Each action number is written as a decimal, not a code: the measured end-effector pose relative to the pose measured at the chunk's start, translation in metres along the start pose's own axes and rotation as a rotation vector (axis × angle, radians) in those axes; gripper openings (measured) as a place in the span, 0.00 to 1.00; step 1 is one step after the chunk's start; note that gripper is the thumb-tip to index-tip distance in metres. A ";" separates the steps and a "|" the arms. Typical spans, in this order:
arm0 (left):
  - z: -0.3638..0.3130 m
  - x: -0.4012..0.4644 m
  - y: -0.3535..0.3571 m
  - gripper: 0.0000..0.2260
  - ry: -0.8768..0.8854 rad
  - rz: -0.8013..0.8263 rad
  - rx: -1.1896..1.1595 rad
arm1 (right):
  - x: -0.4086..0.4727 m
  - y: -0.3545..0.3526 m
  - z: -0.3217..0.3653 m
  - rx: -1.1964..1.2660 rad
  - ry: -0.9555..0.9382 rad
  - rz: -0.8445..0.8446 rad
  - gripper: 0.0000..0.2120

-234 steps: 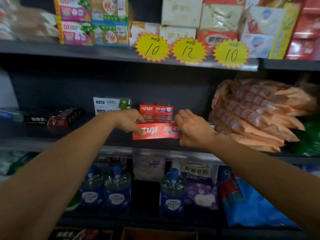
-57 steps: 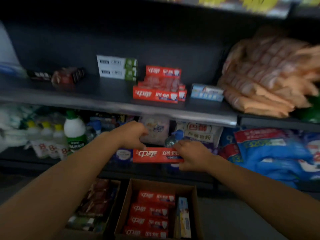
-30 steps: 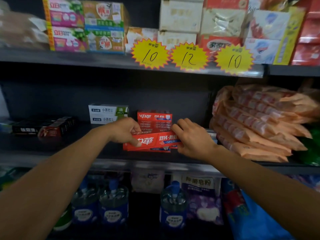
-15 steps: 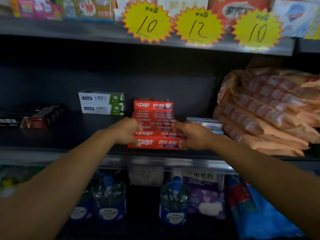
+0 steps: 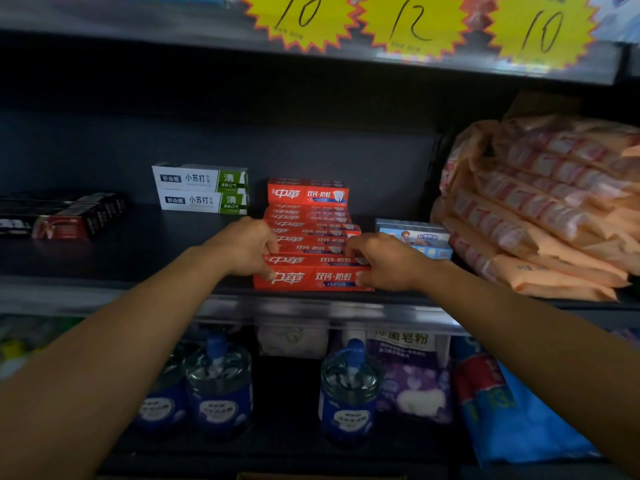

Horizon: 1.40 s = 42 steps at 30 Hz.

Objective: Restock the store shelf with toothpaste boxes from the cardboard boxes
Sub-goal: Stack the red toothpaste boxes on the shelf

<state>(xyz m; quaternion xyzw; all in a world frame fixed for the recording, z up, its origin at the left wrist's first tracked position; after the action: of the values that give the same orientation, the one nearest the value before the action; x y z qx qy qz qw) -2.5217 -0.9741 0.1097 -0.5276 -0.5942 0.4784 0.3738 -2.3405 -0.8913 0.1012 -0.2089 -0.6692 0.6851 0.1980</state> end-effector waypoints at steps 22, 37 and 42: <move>-0.039 -0.051 -0.010 0.19 0.088 -0.113 0.139 | -0.049 -0.022 0.044 -0.237 -0.037 -0.158 0.21; -0.065 -0.138 0.197 0.16 0.207 0.257 0.124 | -0.141 0.186 0.108 -0.009 -0.164 0.042 0.21; -0.029 -0.133 0.278 0.16 0.098 0.428 0.089 | -0.145 0.272 0.101 0.051 -0.095 0.234 0.21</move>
<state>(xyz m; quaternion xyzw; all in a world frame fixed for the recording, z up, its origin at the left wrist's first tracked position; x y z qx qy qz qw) -2.3979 -1.1038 -0.1427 -0.6474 -0.4278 0.5463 0.3151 -2.2731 -1.0627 -0.1661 -0.2475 -0.6311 0.7296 0.0902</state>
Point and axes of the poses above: each hand's wrist, its own x-axis towards the middle knuckle, its own y-axis out of the palm, z = x × y, the point moved 7 cm from there along x, towards the middle knuckle, and after that the axes turned 10 degrees about z, right-handed, at the moved point
